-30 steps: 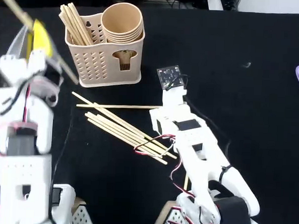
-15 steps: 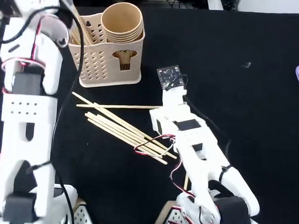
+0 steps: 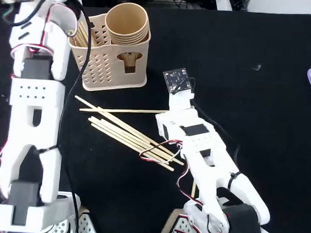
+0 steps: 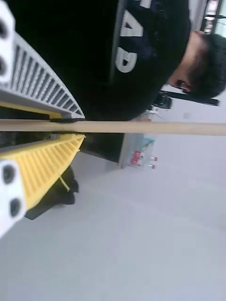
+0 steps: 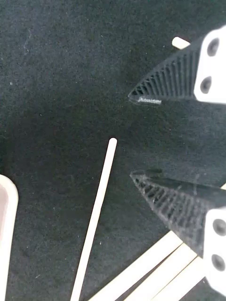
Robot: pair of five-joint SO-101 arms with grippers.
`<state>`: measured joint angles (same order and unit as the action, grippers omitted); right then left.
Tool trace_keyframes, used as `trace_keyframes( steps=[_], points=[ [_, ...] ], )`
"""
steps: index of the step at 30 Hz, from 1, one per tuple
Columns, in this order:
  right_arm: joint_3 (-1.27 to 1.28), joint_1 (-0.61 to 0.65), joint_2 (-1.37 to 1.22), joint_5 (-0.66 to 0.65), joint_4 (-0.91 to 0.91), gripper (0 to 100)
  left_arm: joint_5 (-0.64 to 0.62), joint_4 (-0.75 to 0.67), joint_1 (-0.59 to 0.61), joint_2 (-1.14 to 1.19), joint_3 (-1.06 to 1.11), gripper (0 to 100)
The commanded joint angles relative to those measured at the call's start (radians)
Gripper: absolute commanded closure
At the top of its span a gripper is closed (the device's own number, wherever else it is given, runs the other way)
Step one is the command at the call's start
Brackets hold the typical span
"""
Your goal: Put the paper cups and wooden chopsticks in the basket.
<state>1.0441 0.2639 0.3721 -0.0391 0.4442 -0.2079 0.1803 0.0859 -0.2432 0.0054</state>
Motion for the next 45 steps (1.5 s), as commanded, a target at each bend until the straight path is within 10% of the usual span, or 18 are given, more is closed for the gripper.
trace_keyframes(
  steps=[1, 19, 33, 45],
  points=[
    [-0.010, -0.015, 0.035, -0.002, -0.018, 76.9, 0.011, 0.018, -0.010, 0.021, -0.042, 97],
    [-0.007, -0.015, 0.035, -0.002, -0.018, 76.9, 0.009, 0.384, -0.005, 0.051, -0.090, 85],
    [-0.013, 0.055, 0.042, -0.002, 0.074, 76.5, 0.005, 1.071, 0.289, 0.072, -0.286, 85],
    [0.025, 0.410, 0.033, -0.187, 0.175, 76.5, -0.086, 0.664, 0.395, 0.276, 0.292, 85]
  ],
)
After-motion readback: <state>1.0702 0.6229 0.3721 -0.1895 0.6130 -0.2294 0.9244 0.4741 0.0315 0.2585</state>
